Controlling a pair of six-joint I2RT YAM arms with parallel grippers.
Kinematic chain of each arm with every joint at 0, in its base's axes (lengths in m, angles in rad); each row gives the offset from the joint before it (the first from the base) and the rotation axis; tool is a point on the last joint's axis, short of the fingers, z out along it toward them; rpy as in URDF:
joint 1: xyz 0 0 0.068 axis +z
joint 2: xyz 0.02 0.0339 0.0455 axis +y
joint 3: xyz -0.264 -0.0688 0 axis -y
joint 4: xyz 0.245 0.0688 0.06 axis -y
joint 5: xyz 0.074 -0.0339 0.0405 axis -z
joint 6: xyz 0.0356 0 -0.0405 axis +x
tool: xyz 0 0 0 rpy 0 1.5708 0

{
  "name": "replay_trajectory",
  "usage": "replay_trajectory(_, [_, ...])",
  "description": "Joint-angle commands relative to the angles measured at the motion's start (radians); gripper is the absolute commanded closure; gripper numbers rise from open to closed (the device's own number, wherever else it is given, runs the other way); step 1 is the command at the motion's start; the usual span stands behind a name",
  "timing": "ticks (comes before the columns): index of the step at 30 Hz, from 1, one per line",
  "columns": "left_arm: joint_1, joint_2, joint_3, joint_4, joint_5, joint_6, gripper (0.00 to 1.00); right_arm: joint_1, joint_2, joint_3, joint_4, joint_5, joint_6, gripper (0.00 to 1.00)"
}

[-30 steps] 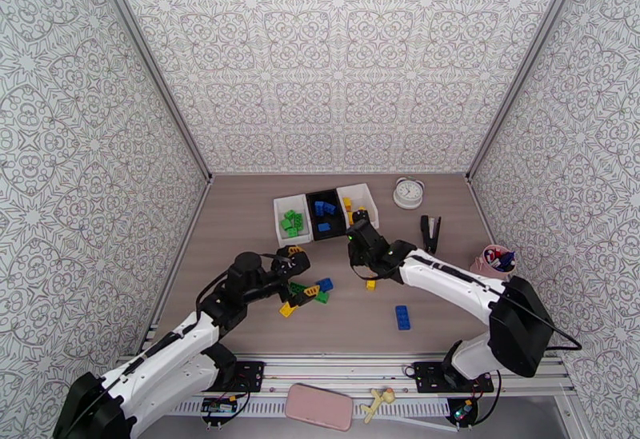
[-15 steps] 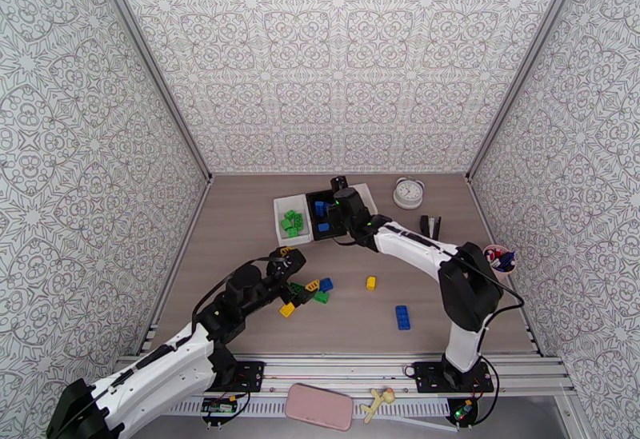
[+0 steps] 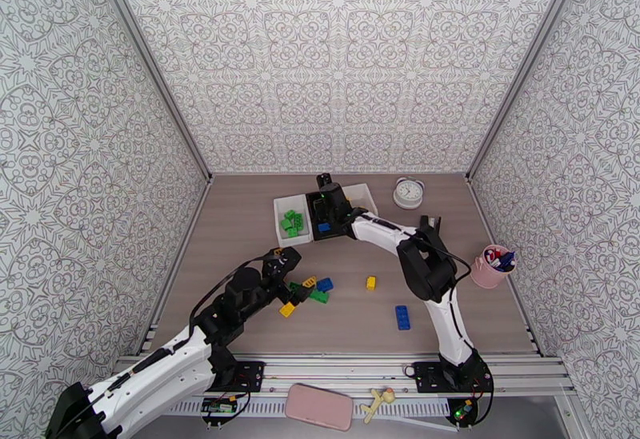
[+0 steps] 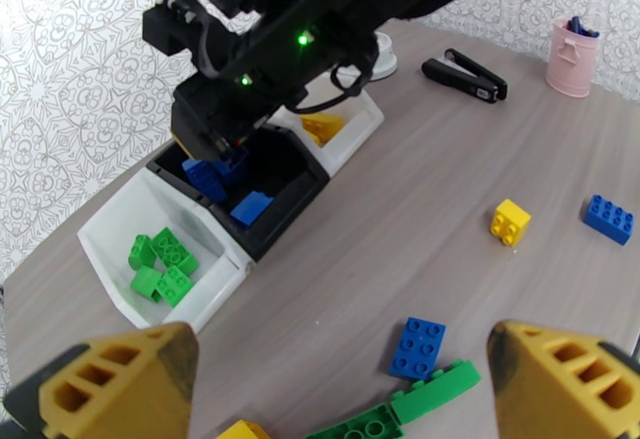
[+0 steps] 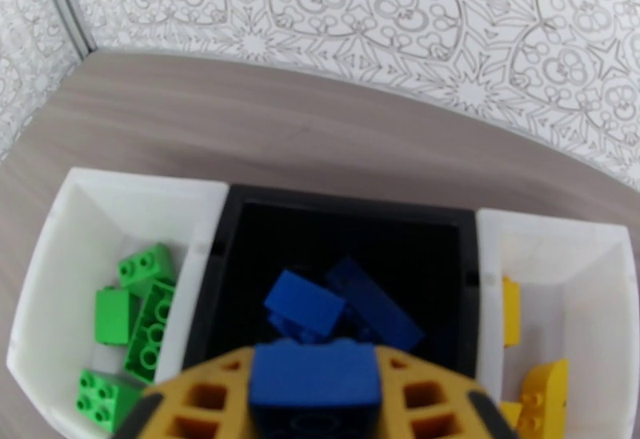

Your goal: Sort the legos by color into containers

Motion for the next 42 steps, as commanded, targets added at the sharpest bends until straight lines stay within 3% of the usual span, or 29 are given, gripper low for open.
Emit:
replay_trajectory(1, [-0.005, -0.001, -0.011, -0.022, -0.031, 0.001, 0.00, -0.008, 0.011, 0.059, 0.005, -0.002, -0.009, 0.73])
replay_trajectory(3, [-0.003, -0.004, -0.008, -0.025, -0.042, -0.015, 0.00, -0.008, 0.005, 0.059, 0.005, -0.003, -0.012, 0.72])
replay_trajectory(7, [0.007, -0.007, 0.026, -0.070, -0.097, -0.095, 0.00, -0.008, -0.020, 0.045, 0.005, -0.015, -0.026, 0.61])
replay_trajectory(12, [0.060, 0.036, 0.164, -0.293, -0.172, -0.259, 0.00, -0.008, -0.086, -0.007, 0.020, -0.017, -0.035, 0.46])
replay_trajectory(17, [0.128, 0.105, 0.247, -0.408, -0.164, -0.377, 0.00, -0.008, -0.194, -0.133, 0.087, -0.043, -0.064, 0.20])
replay_trajectory(20, [0.148, 0.163, 0.316, -0.511, -0.234, -0.455, 0.00, -0.008, -0.274, -0.226, 0.118, -0.058, -0.104, 0.14])
replay_trajectory(25, [0.203, 0.266, 0.384, -0.639, -0.246, -0.492, 0.00, -0.008, -0.417, -0.387, 0.172, -0.101, -0.195, 0.11])
replay_trajectory(29, [0.258, 0.334, 0.411, -0.674, -0.192, -0.534, 0.00, -0.008, -0.515, -0.474, 0.165, -0.164, -0.291, 0.09])
replay_trajectory(42, [0.333, 0.587, 0.465, -0.735, -0.076, -0.598, 0.10, -0.008, -0.660, -0.573, 0.058, -0.317, -0.355, 0.08])
